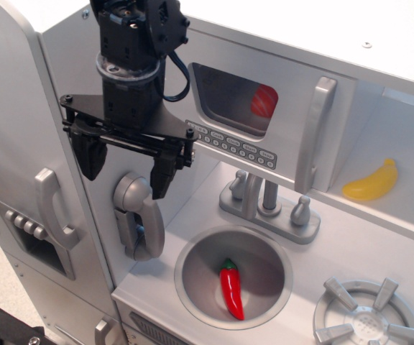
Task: Open microwave
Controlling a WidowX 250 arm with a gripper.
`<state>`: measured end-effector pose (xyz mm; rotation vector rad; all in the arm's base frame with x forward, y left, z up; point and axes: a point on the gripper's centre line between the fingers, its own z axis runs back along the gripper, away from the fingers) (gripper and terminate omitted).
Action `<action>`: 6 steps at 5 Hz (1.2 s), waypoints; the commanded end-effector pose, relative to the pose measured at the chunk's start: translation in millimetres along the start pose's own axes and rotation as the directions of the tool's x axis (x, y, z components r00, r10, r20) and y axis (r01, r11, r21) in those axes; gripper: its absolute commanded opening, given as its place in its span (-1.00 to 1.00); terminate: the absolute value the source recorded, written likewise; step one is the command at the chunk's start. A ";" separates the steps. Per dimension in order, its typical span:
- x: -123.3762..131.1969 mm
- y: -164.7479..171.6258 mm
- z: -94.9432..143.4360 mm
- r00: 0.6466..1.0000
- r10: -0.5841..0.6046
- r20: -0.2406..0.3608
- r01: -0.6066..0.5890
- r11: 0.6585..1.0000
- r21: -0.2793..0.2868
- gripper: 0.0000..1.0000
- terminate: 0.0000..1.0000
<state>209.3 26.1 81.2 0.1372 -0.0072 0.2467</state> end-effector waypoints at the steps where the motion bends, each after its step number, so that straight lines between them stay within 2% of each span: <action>1: 0.0 0.0 0.0 1.000 0.000 0.000 0.000 1.000 0.000 1.00 -1.00; 2: 1.2 -30.8 16.6 1.000 -0.028 0.003 0.028 0.999 -0.031 1.00 -1.00; 3: 4.6 -58.1 37.2 0.996 -0.086 0.021 0.088 0.989 -0.119 1.00 -1.00; 4: 15.7 -82.9 48.0 0.991 -0.093 0.093 0.109 0.978 -0.179 1.00 -1.00; 5: 27.2 -108.3 55.7 0.975 -0.107 0.197 0.148 0.966 -0.211 1.00 -1.00; 6: 41.2 -121.8 58.2 0.974 -0.101 0.201 0.152 0.955 -0.256 1.00 -1.00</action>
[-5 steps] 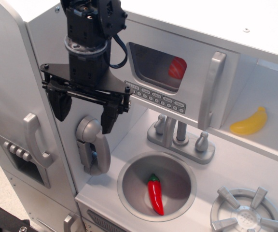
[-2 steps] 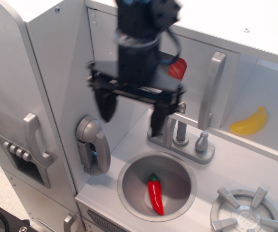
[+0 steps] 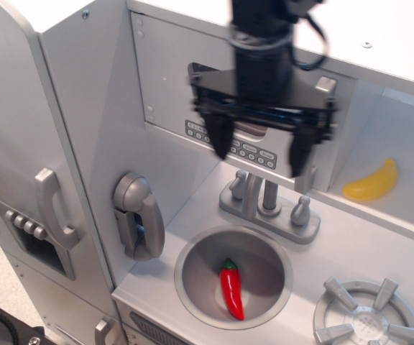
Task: Open microwave
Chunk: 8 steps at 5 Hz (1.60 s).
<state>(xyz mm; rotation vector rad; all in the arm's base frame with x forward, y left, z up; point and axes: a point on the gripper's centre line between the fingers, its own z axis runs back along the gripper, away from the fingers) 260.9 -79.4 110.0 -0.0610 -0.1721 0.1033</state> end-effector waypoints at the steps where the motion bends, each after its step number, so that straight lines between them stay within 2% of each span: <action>1: 27.6 -22.6 6.0 0.995 -0.033 0.095 0.038 0.998 -0.051 1.00 -1.00; 3: 47.2 -16.3 -2.0 0.984 -0.026 0.174 0.025 1.000 0.007 1.00 -1.00; 4: 51.4 -17.8 -6.9 0.981 -0.035 0.191 0.034 0.999 0.005 1.00 -1.00; 5: 48.2 -15.7 -10.0 0.985 -0.010 0.174 0.015 1.000 -0.027 -1.00 -1.00; 6: 41.0 -11.3 -12.3 0.988 0.015 0.153 -0.007 0.999 -0.052 -1.00 -1.00; 7: 27.7 0.5 -10.6 0.994 0.038 0.102 -0.032 0.998 -0.060 -1.00 -1.00; 8: 1.4 14.6 -8.1 0.997 -0.007 0.078 0.009 0.999 -0.036 -1.00 -1.00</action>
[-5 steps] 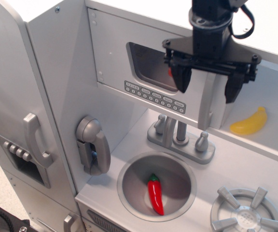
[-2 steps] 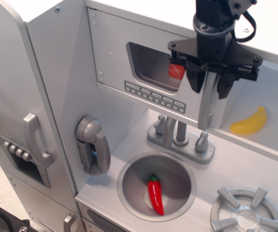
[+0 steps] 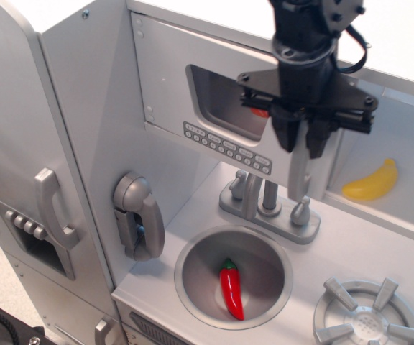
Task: Open microwave
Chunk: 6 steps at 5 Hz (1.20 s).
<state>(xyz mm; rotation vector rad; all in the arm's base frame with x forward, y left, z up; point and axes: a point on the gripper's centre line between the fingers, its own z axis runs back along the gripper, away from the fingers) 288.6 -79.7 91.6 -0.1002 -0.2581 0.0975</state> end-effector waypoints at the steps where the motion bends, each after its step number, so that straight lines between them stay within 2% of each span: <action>1: -41.7 34.0 26.4 0.999 -0.023 -0.044 0.024 0.999 0.024 -1.00 -1.00; 2: -51.4 42.0 38.1 0.986 0.006 -0.166 0.000 0.999 0.038 1.00 -1.00; 3: -59.5 22.9 42.7 0.975 -0.015 -0.223 0.019 1.000 0.015 1.00 -1.00; 4: -67.7 -15.9 40.1 0.945 -0.028 -0.326 0.011 0.998 -0.055 1.00 -1.00; 5: -71.5 -54.4 42.5 0.920 -0.014 -0.391 -0.035 0.992 -0.118 1.00 -1.00; 6: -62.5 -86.4 47.9 0.933 -0.002 -0.360 -0.059 0.985 -0.159 1.00 -1.00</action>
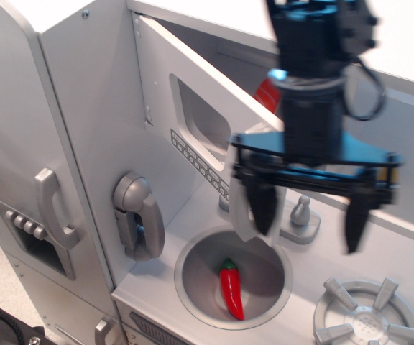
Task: Open microwave
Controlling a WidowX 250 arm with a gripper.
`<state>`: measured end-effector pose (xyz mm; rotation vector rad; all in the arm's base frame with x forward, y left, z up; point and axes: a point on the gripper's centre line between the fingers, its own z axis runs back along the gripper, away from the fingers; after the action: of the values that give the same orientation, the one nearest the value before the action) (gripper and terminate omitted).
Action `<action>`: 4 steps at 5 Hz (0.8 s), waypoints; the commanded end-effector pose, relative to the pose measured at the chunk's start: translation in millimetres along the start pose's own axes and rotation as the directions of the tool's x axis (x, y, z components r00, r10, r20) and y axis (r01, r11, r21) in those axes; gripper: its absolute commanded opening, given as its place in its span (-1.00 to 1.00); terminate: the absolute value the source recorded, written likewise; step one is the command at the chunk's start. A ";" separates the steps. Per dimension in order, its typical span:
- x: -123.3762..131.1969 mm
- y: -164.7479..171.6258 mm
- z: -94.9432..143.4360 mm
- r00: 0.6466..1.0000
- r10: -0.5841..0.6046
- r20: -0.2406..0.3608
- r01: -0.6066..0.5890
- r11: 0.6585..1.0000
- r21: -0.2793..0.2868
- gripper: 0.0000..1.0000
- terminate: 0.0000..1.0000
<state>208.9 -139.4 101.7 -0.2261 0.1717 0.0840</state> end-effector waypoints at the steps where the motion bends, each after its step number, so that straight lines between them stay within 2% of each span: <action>1: 27.8 -50.0 39.9 0.983 -0.034 0.181 0.042 0.998 -0.039 1.00 -1.00; 2: 60.5 -41.0 63.7 0.934 -0.072 0.351 0.069 0.997 0.022 1.00 -1.00; 3: 85.0 -9.0 74.7 0.898 -0.052 0.437 0.026 0.998 0.065 1.00 -1.00; 4: 83.9 20.7 71.5 0.902 -0.080 0.425 0.024 0.991 0.134 1.00 -1.00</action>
<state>302.3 -94.0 118.3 -0.0635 -0.2087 0.0724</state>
